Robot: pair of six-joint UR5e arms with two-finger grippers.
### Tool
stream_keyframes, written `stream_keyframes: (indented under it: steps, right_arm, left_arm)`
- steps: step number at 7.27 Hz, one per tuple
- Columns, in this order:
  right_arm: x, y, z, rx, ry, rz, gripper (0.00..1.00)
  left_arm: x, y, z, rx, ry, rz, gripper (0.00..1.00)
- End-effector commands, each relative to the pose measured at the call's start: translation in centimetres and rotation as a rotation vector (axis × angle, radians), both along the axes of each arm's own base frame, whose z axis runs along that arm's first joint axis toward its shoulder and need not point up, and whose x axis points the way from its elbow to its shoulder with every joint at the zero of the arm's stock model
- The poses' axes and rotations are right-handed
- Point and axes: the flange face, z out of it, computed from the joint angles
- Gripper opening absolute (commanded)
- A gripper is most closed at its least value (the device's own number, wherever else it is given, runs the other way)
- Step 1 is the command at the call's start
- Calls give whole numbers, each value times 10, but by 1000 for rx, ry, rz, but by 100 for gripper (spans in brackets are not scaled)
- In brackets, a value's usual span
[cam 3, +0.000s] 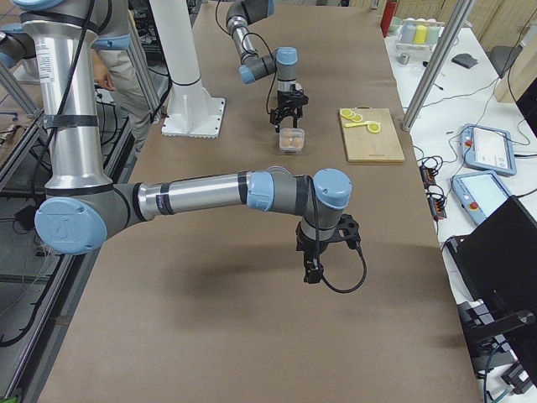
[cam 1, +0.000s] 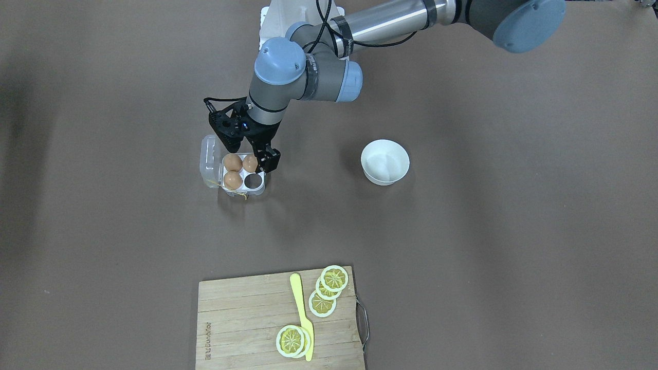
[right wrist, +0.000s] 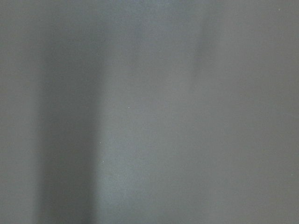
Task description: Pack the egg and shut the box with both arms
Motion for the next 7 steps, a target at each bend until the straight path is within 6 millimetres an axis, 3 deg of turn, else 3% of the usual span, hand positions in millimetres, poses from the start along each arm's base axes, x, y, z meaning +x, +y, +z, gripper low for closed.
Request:
stream_keyframes:
  steps: [1,3,6,7]
  right_arm:
    - [-6,-4,-4,7,1,-11,100]
    - [-10,-7,-8,18,3,-19,100]
    - [-21,-10,-25,60,-31,-36,100]
    - [-29,-12,-28,82,-40,-47,100]
  left_arm:
    - [-30,-30,-6,0,9,-44,97]
    - [-99,-84,1,-89,2,-7,97]
    - [-236,-147,92,-115,-17,-21,97]
    - [-276,-172,105,-141,-20,-56,97]
